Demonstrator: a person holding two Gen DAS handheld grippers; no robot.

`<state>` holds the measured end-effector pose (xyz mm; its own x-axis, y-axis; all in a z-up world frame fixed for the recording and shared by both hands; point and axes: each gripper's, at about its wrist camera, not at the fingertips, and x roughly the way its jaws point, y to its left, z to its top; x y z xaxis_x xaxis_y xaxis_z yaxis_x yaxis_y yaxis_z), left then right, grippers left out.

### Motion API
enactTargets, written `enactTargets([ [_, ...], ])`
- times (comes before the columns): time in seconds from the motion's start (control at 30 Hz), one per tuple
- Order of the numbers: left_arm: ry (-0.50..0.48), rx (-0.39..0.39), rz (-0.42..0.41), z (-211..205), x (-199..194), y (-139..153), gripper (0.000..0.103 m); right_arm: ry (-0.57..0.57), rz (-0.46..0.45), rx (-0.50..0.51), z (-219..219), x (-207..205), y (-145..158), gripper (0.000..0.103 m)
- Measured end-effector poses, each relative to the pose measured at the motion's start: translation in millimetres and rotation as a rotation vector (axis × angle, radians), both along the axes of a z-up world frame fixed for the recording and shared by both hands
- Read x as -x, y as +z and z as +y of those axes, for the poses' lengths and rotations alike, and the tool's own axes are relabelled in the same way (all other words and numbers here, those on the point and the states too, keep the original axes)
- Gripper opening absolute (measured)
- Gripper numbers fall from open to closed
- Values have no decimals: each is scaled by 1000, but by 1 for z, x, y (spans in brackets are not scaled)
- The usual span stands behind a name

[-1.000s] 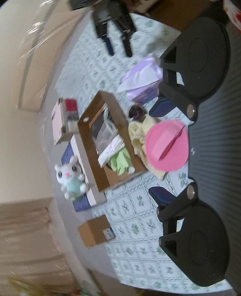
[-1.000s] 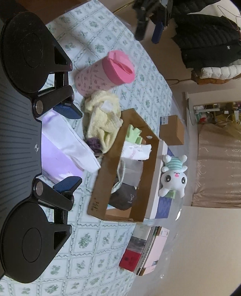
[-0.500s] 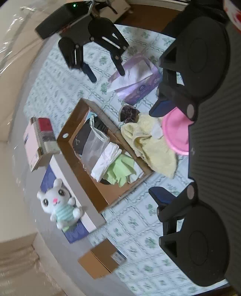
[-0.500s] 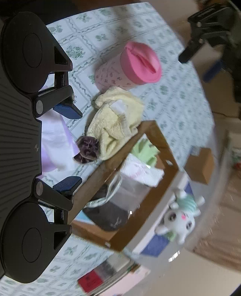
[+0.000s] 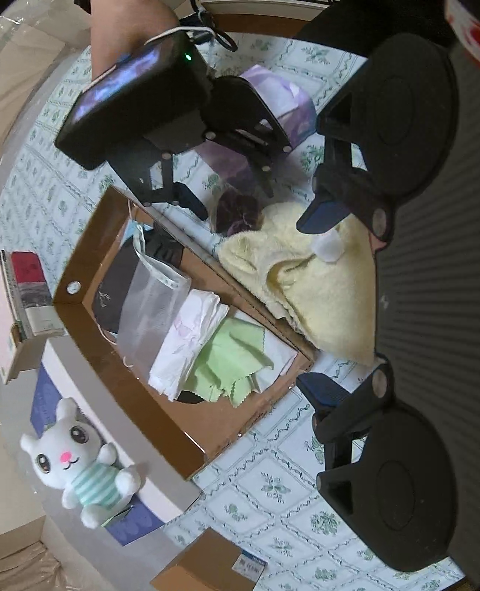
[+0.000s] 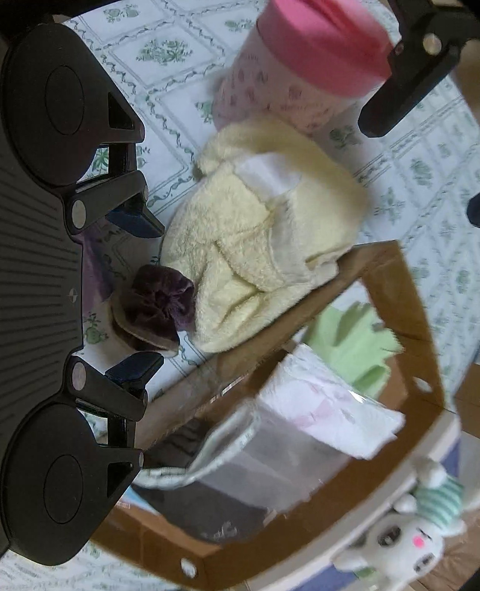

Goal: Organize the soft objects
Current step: 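Grasp the yellow towel with the left tool while the right tool grasps the purple scrunchie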

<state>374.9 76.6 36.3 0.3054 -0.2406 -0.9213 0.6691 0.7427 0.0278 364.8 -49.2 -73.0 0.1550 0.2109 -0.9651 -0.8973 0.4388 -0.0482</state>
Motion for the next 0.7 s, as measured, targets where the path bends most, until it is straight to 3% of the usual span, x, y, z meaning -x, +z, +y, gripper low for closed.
enactTargets([
  [0.17, 10, -5, 22, -1, -10, -12, 80, -15, 33, 41, 5, -14, -18, 66],
  [0.23, 12, -9, 30, -2, -11, -15, 80, -22, 33, 36, 4, -16, -18, 46],
  [0.37, 24, -19, 46, -5, -12, -21, 80, -66, 41, -18, -8, -21, -10, 30],
  [0.7, 15, -105, 113, -55, -14, -31, 80, -230, -27, -218, -62, -19, 55, 26],
])
